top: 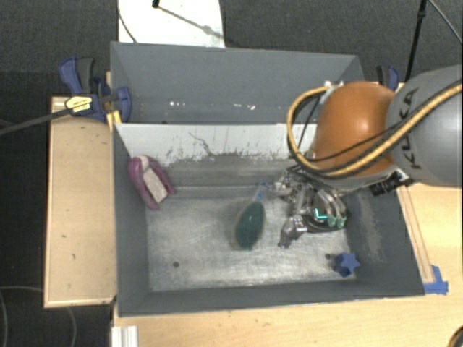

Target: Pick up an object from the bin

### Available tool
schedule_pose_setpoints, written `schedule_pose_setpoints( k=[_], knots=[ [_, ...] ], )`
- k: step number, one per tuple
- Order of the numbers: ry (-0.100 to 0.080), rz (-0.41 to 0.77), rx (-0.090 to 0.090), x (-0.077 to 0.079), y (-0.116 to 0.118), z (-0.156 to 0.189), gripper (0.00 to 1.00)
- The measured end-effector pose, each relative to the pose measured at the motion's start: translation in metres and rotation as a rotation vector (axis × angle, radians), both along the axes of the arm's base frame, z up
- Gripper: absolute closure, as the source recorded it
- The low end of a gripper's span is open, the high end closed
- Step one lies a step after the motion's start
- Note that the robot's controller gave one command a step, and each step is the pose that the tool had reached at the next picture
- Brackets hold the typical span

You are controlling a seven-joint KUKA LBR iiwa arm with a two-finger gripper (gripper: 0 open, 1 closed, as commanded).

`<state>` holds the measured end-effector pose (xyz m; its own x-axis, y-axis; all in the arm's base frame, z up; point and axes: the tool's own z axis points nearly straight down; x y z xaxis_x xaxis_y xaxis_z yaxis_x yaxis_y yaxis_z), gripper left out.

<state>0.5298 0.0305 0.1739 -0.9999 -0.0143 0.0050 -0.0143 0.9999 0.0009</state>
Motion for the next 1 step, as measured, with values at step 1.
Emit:
schedule_pose_setpoints(
  k=[1],
  knots=[
    [-0.022, 0.285, 0.002, 0.0326, 0.0145, -0.1006, 0.0]
  ],
)
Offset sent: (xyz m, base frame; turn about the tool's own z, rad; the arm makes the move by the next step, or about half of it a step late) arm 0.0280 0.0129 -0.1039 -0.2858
